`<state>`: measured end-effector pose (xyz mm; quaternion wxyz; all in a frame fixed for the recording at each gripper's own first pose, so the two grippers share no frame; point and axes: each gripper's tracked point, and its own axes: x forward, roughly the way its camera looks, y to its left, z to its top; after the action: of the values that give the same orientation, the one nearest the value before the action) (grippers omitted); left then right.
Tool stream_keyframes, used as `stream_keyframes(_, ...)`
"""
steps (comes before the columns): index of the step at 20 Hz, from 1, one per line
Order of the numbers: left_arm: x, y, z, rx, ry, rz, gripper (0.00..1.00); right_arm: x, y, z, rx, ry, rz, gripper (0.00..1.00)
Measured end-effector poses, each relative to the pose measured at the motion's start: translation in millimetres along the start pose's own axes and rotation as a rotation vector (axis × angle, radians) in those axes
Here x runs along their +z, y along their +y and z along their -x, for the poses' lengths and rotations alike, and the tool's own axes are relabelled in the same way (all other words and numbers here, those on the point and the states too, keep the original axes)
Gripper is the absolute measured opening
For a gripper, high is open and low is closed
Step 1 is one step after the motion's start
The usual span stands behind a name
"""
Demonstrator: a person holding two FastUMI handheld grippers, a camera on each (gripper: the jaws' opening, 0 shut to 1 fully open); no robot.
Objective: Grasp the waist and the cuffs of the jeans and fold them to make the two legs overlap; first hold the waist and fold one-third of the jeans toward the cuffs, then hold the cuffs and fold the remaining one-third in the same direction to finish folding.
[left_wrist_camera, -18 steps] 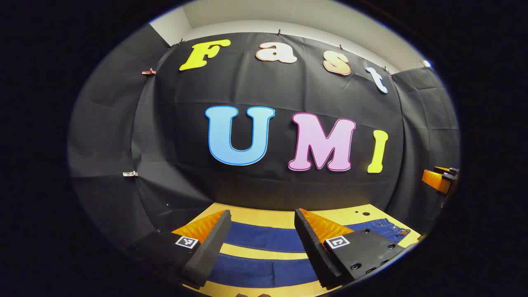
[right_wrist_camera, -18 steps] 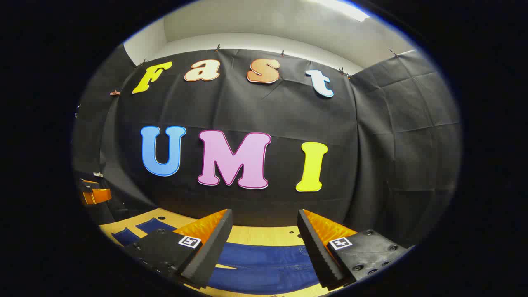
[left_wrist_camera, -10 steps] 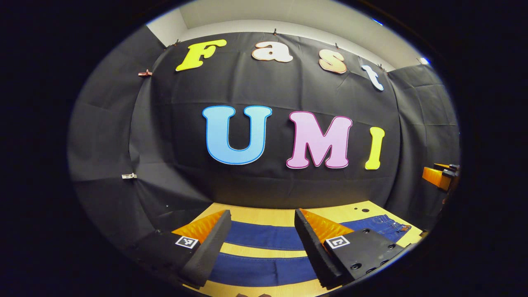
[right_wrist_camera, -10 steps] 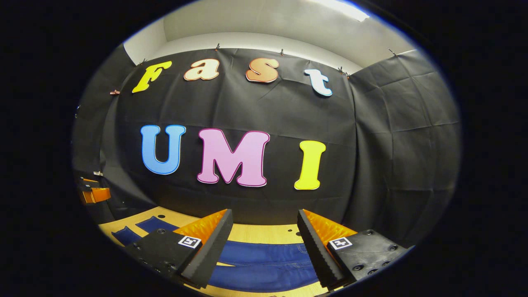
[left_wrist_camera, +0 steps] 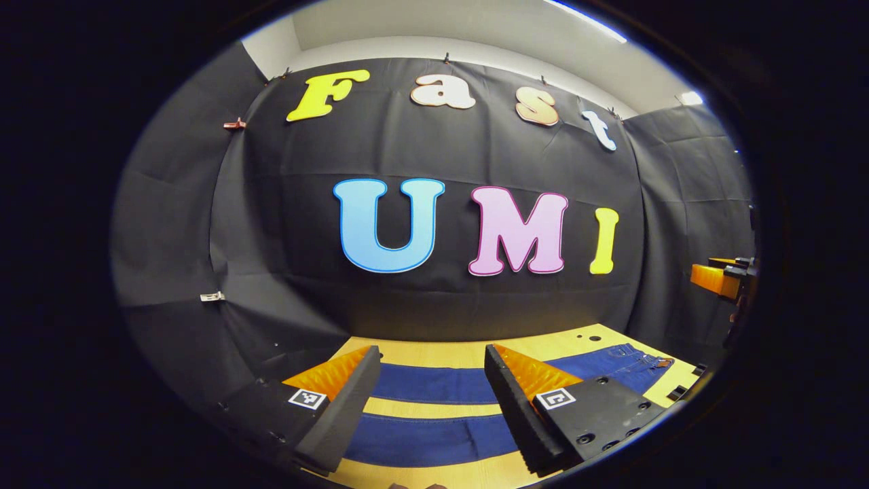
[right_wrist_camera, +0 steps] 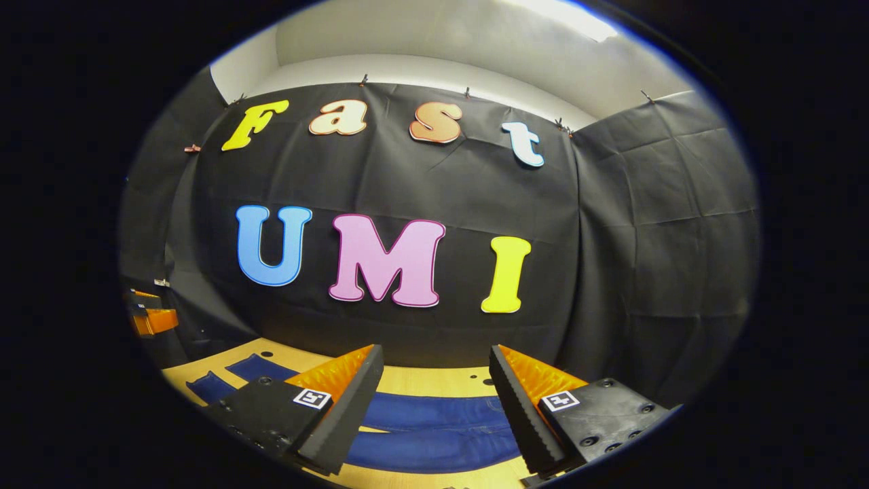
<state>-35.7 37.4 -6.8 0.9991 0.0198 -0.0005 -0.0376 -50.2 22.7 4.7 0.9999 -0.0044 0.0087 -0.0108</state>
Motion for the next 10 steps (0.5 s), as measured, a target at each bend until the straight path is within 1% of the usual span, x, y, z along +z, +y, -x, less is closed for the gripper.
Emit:
stream_keyframes(1, -0.6, 1.3, 0.9, 0.010, 0.001, 0.005, 0.96, 0.2, 0.9, -1.2, -0.001, 0.001, -0.007, 0.94)
stream_keyframes(2, -3.5, 1.0, 1.0, 0.017, 0.005, 0.006, 0.96, -2.3, 0.4, -3.2, -0.002, 0.006, -0.011, 0.96)
stream_keyframes(3, -5.0, 0.6, 0.6, 0.023, 0.010, 0.009, 0.96, -3.7, 1.9, -6.7, 0.006, 0.008, -0.017, 0.94)
stream_keyframes(5, -12.0, -2.3, -5.0, 0.026, 0.026, 0.007, 0.96, -6.0, 1.3, -14.6, 0.011, 0.012, -0.018, 0.94)
stream_keyframes(7, -19.8, -0.1, -10.7, 0.037, 0.043, -0.023, 0.96, -7.4, -2.3, -21.9, 0.015, 0.013, -0.022, 0.94)
stream_keyframes(8, -24.3, 2.8, -13.6, 0.046, 0.054, -0.041, 0.96, -9.1, -5.6, -25.6, 0.012, 0.015, -0.019, 0.96)
stream_keyframes(10, -36.4, 12.8, -20.8, 0.056, 0.082, -0.093, 0.96, -17.0, -14.9, -32.3, 0.004, 0.029, -0.005, 0.96)
